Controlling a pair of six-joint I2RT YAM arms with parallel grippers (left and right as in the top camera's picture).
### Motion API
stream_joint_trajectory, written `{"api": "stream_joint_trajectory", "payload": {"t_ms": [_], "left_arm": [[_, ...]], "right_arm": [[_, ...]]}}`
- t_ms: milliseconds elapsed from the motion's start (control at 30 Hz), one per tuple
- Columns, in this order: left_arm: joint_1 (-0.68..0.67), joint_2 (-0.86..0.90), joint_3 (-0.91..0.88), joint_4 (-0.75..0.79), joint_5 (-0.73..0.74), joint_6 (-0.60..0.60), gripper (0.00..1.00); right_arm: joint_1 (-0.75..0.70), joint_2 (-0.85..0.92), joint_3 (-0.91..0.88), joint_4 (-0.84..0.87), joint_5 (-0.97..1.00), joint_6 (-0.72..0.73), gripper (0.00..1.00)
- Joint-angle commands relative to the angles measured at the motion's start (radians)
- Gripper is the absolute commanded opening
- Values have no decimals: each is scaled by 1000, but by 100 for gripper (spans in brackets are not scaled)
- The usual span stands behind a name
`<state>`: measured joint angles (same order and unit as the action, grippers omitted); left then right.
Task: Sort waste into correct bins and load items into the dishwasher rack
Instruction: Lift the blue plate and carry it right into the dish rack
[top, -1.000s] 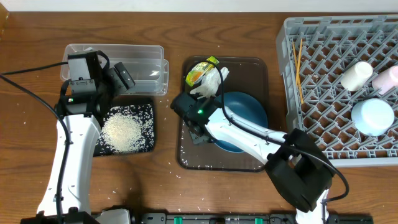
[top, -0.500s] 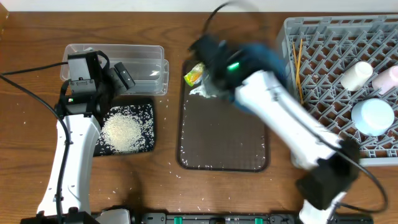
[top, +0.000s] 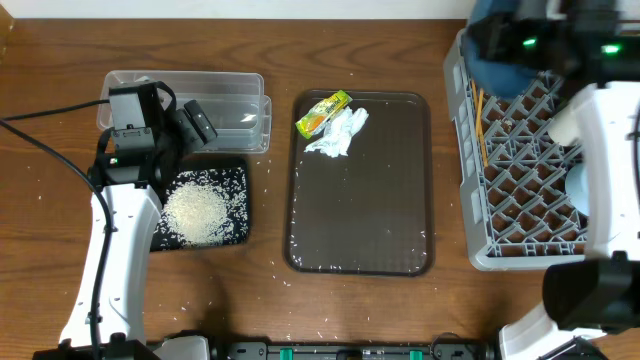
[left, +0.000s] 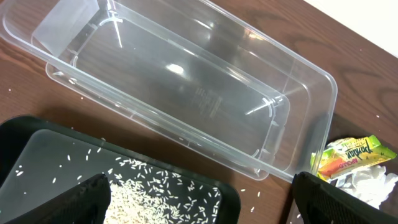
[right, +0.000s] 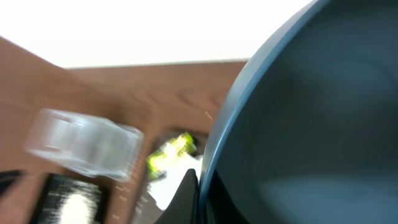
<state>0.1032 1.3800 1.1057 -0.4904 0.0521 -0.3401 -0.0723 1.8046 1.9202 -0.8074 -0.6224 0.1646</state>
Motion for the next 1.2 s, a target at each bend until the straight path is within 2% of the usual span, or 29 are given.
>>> {"api": "stream_joint_trajectory", "payload": {"t_ms": [0, 100, 300, 533, 767, 1167], "left_arm": [[3, -8, 6, 0, -12, 5, 96], [3, -8, 6, 0, -12, 5, 96], [3, -8, 6, 0, -12, 5, 96], [3, -8, 6, 0, -12, 5, 96], [3, -8, 6, 0, -12, 5, 96], [3, -8, 6, 0, -12, 5, 96]], "right_arm": [[-76, 45, 6, 77, -449, -47, 1], [-115, 84, 6, 167, -578, 2, 1], [-119, 169, 6, 241, -583, 111, 1], [-119, 261, 6, 287, -628, 138, 1], [-133, 341, 6, 284, -629, 181, 1], [-192, 346, 6, 274, -638, 227, 1]]}}
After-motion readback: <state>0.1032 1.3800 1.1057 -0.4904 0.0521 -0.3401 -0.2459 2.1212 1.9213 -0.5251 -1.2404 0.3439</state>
